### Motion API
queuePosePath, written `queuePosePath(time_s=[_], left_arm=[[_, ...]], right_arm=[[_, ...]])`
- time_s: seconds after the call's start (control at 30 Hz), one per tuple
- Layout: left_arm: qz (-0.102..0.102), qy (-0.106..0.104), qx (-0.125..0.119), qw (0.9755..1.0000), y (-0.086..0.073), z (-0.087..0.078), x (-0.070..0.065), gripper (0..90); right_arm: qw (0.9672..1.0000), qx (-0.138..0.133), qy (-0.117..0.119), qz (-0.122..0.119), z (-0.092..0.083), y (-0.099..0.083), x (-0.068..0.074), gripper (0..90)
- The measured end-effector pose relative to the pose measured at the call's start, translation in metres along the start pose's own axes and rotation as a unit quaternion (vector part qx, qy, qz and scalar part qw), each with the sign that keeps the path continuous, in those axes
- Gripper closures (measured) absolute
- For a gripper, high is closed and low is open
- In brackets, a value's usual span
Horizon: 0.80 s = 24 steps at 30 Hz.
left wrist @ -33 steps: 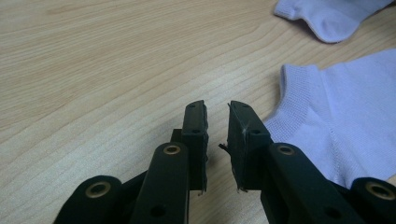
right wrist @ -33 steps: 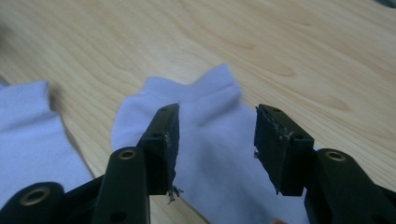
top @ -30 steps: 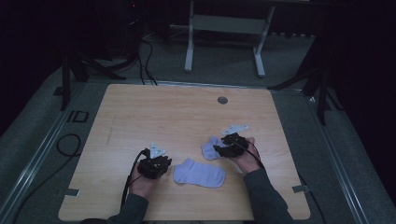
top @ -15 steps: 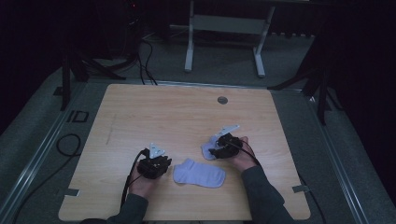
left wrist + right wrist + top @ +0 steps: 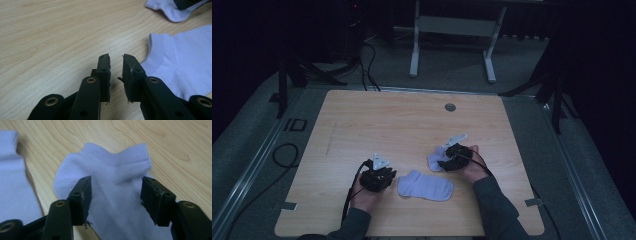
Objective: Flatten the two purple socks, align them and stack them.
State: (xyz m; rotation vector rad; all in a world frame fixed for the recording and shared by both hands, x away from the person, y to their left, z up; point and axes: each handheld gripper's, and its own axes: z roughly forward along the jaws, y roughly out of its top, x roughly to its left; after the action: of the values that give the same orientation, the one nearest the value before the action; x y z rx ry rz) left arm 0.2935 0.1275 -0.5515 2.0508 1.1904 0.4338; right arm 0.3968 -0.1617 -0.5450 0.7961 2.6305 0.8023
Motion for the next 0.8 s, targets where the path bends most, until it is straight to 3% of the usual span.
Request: queuePosePath(time_s=[0.13, 0.3, 0.7, 0.8], left_arm=[[0.0, 0.0, 0.0, 1.0, 0.0, 0.0, 0.0, 75.8], [0.0, 0.0, 0.0, 1.0, 0.0, -0.001, 0.0, 75.7], [0.0, 0.001, 0.0, 1.0, 0.0, -0.001, 0.001, 75.2], [-0.001, 0.001, 0.001, 1.0, 0.0, -0.001, 0.001, 74.9]], right_arm=[[1.0, 0.003, 0.001, -0.005, 0.003, 0.004, 0.003, 41.5], [0.9991, 0.008, 0.018, 0.039, 0.007, 0.008, -0.001, 46.5], [0.9962, 0.006, -0.016, 0.085, 0.01, 0.015, 0.004, 83.5], [0.9955, 0.006, -0.019, 0.093, 0.01, 0.015, 0.004, 86.1]])
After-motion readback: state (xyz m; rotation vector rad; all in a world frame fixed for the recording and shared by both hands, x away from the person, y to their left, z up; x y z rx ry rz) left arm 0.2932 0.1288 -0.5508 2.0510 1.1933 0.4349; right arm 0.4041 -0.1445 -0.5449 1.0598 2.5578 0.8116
